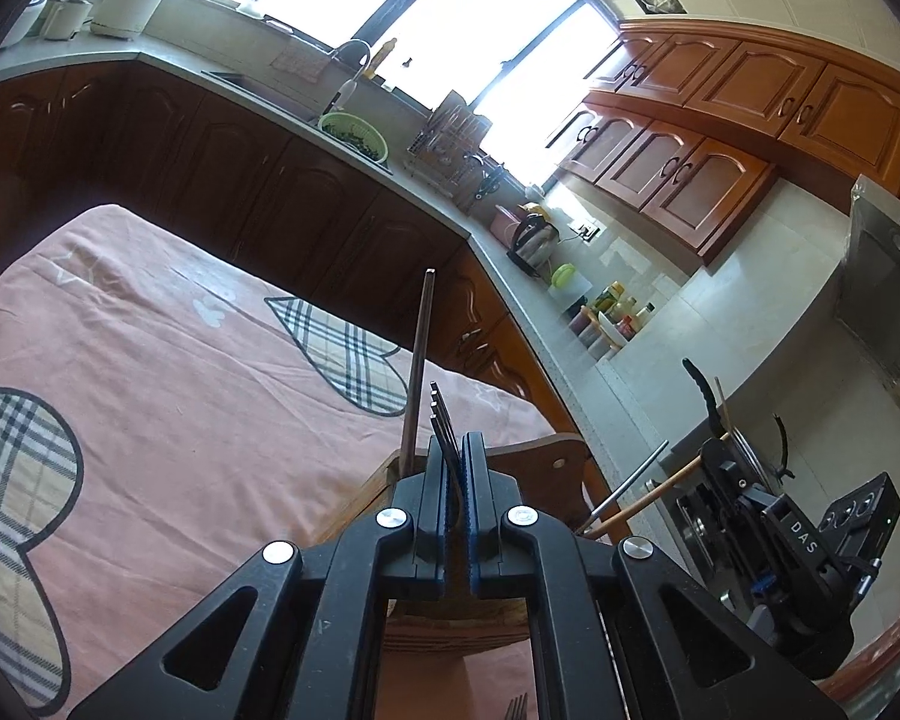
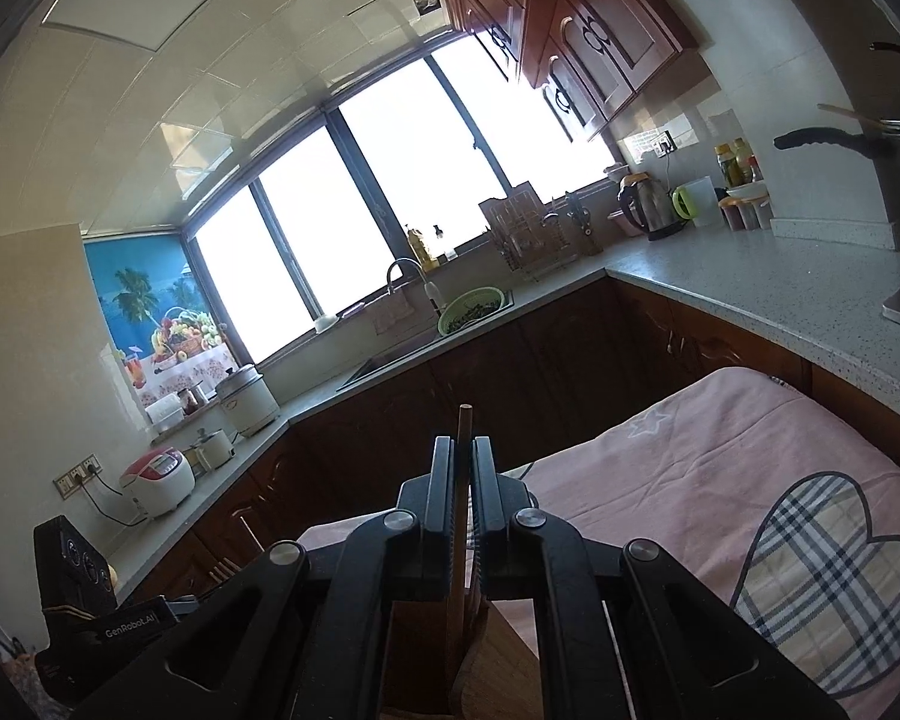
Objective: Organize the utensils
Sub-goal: 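Lift both held chopsticks and carry them over the wooden holder, then open both tools to drop the chopsticks into the holder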
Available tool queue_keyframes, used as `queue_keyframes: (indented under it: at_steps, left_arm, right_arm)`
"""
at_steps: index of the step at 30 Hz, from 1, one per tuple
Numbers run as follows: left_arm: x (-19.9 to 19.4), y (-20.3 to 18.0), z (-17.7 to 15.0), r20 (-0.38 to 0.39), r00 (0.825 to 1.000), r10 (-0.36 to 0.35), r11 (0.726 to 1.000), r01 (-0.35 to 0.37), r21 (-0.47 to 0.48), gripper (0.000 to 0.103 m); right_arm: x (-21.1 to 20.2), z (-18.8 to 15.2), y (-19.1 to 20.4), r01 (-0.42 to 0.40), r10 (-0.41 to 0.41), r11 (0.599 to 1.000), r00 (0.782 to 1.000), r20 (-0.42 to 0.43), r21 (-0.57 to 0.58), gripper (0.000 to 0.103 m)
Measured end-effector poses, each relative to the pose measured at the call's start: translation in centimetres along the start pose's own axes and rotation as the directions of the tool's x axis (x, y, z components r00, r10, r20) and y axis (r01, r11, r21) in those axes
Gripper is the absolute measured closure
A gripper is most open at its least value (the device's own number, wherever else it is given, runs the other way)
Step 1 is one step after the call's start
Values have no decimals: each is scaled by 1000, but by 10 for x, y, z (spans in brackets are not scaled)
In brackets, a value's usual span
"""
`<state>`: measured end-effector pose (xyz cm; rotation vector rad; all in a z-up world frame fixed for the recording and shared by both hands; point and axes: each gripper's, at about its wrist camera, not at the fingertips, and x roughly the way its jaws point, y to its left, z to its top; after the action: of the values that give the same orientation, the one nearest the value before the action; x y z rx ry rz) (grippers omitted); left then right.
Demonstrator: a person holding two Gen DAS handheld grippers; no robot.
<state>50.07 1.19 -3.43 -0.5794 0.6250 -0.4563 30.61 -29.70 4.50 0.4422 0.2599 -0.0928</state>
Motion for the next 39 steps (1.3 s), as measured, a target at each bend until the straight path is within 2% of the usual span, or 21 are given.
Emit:
queue_keyframes:
  at_steps: [7, 19, 20, 24, 25, 27, 28, 29, 31, 33, 34, 36, 37, 38, 39]
  left_arm:
    - [11, -4, 2, -17, 999, 30, 999, -30, 12, 99]
    - [4, -5, 3, -32, 998, 49, 999, -49, 9, 99]
    - [3, -3, 1, -33, 998, 51, 999, -51, 9, 98]
    - [-1, -3, 1, -33, 997, 69, 998, -69, 5, 89]
    - [-3, -2, 2, -29, 996, 79, 997, -79, 3, 85]
    - [-8, -2, 2, -18, 996, 87, 996, -87, 1, 79]
    - [-10, -2, 2, -16, 996, 90, 996, -90, 3, 79]
    - [-12, -3, 2, -17, 996, 92, 996, -92, 3, 79]
    - [-14, -2, 0, -25, 995, 93, 996, -93, -1, 76]
    - [-19, -2, -2, -26, 995, 91, 996, -91, -9, 66]
    - [-23, -3, -3, -24, 995, 92, 996, -92, -10, 63]
    - [-32, -4, -6, -20, 996, 92, 996, -92, -11, 48]
    - [-38, -5, -8, -18, 995, 99, 995, -99, -11, 43]
    - [-44, -4, -11, -18, 994, 110, 994, -110, -13, 33]
    - [-50, -4, -14, -18, 993, 117, 993, -117, -19, 27]
  right_arm:
    - [2, -7, 10, 8, -10, 998, 1000, -18, -70, 98]
    - [7, -9, 7, 6, -9, 999, 998, -55, -50, 97]
    - [8, -9, 6, 4, -7, 999, 998, -60, -44, 94]
    - [8, -8, 5, 5, -8, 999, 998, -66, -39, 93]
    - [8, -8, 5, 9, -11, 999, 998, -70, -36, 91]
    - [9, -7, 2, 16, -18, 1000, 997, -72, -27, 78]
    - [8, -8, 1, 10, -12, 1000, 997, -70, -18, 60]
    - [6, -8, 0, 10, -11, 1000, 998, -66, -14, 49]
    - [2, -8, -1, 15, -16, 1000, 998, -59, -16, 48]
    - [0, -8, -2, 6, -7, 1000, 998, -64, -7, 45]
    - [-2, -8, -2, 2, -2, 1000, 998, -65, -2, 40]
    - [-8, -8, -2, -7, 8, 1000, 998, -65, 5, 33]
    - [-11, -8, -3, -14, 14, 1000, 998, -66, 10, 25]
    - [-15, -9, -3, -19, 20, 1000, 998, -65, 15, 15]
    - [-21, -10, -4, -26, 27, 1000, 998, -63, 18, 11]
